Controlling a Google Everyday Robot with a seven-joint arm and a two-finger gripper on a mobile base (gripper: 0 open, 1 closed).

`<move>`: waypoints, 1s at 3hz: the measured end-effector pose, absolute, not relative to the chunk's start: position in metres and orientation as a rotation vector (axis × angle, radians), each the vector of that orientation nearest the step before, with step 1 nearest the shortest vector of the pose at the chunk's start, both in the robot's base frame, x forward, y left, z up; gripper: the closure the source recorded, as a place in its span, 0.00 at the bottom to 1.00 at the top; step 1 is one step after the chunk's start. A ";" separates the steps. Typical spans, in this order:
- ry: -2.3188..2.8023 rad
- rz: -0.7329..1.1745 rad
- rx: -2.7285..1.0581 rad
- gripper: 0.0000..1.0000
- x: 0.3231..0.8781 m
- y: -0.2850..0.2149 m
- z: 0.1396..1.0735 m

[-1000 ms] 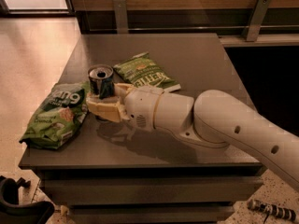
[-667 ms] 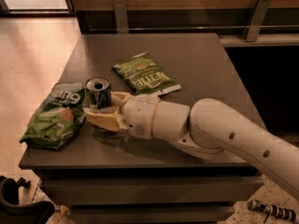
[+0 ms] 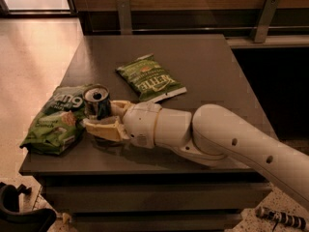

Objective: Move redbull can near green rice chip bag

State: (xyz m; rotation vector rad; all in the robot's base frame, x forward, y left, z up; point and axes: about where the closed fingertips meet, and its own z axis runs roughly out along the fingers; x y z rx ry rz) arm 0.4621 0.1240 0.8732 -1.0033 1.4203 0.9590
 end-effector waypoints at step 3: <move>1.416 0.962 -1.013 0.00 0.460 0.128 0.874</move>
Offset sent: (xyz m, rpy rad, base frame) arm -0.0007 0.0011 0.0003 -0.0006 -0.0007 0.0024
